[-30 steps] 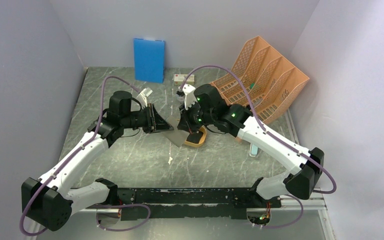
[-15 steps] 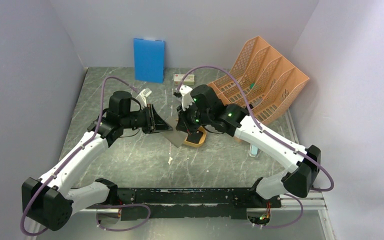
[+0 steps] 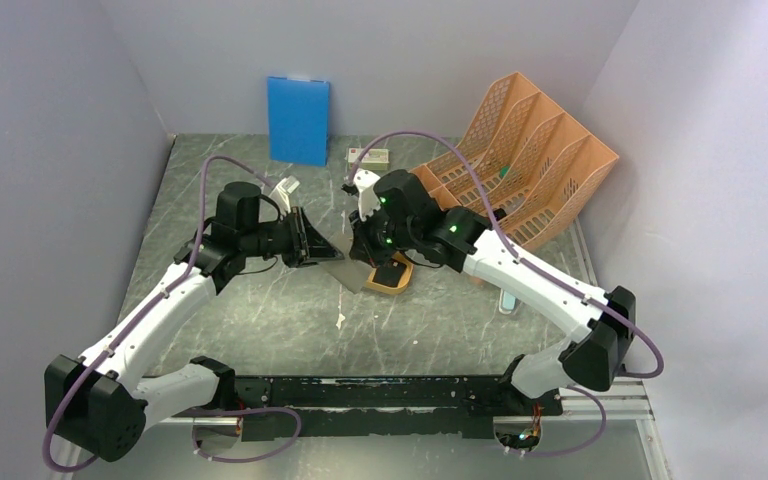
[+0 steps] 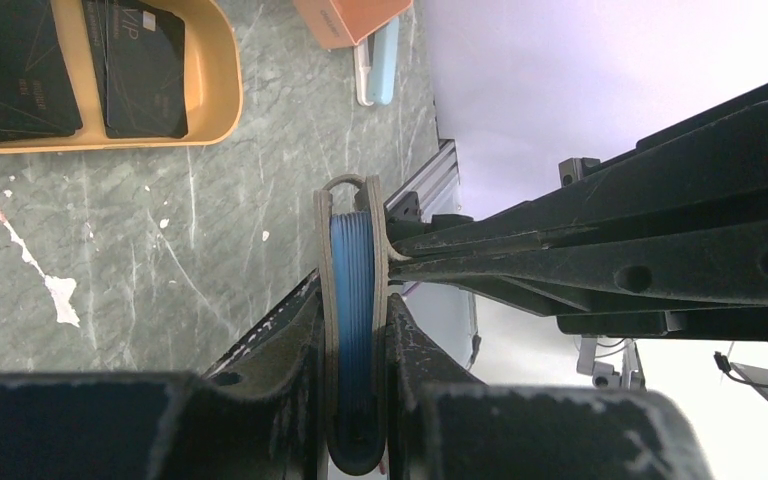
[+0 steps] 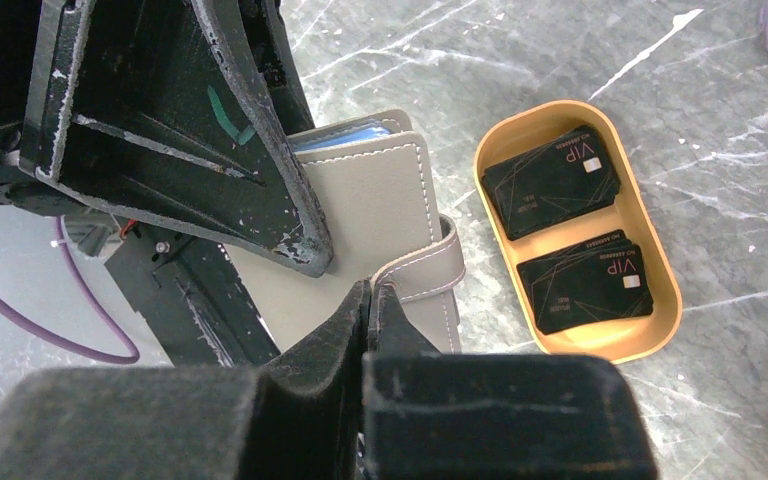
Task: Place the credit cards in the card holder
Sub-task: Close the card holder.
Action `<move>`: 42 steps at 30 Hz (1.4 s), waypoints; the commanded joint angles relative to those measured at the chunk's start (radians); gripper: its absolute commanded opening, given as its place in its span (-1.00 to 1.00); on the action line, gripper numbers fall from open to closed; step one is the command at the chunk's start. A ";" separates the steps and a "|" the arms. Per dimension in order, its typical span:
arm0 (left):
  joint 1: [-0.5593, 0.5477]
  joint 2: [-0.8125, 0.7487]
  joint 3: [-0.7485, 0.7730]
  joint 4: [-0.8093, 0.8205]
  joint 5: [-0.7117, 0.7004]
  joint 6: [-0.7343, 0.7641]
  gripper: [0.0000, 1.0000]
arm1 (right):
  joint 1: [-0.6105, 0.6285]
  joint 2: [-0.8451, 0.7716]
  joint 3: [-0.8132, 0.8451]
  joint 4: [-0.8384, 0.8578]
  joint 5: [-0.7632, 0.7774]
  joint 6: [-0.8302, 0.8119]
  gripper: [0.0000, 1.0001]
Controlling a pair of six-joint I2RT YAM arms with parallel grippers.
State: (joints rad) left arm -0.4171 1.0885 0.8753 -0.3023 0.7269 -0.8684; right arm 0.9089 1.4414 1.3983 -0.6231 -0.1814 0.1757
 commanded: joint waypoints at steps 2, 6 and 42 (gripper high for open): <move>-0.011 -0.049 0.042 0.232 0.143 -0.085 -0.91 | 0.050 0.069 0.013 -0.032 -0.043 0.014 -1.00; -0.011 -0.054 0.041 0.256 0.152 -0.103 -0.91 | 0.065 0.089 0.023 -0.037 -0.038 0.015 -1.00; 0.011 -0.085 -0.283 -0.176 -0.607 0.146 -0.91 | 0.074 -0.352 -0.297 0.204 0.311 0.180 0.60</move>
State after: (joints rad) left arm -0.4133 0.9703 0.6430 -0.5282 0.2146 -0.7193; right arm 0.9874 1.1496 1.1690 -0.5488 0.0402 0.2935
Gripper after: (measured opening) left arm 0.211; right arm 0.796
